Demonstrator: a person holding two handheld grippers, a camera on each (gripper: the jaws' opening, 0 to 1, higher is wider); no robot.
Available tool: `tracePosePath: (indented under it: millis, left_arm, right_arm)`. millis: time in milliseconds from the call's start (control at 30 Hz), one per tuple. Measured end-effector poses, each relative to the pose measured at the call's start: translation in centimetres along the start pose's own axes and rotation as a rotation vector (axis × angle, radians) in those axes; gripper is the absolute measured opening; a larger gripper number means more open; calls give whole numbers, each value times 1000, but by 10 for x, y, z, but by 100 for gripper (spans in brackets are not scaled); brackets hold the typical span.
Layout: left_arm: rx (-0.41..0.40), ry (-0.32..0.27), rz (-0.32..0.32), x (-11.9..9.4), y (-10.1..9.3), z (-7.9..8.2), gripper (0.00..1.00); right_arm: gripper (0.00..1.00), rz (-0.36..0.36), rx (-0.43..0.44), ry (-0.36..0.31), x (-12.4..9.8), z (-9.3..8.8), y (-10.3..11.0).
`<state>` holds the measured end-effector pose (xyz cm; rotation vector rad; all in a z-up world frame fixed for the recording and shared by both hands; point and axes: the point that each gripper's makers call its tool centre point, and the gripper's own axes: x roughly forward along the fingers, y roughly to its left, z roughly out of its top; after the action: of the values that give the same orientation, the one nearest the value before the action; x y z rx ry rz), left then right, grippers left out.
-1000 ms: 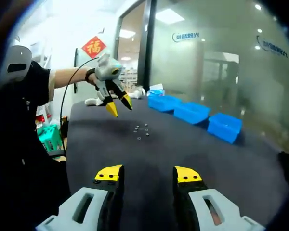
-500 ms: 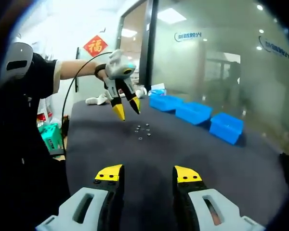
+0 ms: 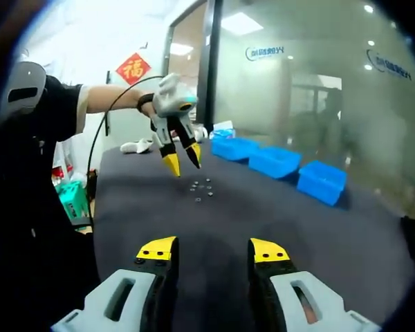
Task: Sort the screws, nuts, and washers into the corresponding bins
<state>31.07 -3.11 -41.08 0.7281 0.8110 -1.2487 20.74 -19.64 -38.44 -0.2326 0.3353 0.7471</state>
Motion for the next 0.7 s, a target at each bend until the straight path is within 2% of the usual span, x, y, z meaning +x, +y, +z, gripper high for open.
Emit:
tracePosePath:
  millis: [233, 367, 700]
  left_arm:
    - [9, 15, -5, 5, 3, -2, 32]
    - [8, 17, -3, 7, 5, -2, 28]
    - [15, 38, 1, 19, 7, -9, 28]
  right_arm:
    - [36, 0, 3, 4, 1, -1, 0]
    - [36, -1, 6, 1, 1, -2, 0]
    - [36, 1, 12, 7, 4, -8, 1]
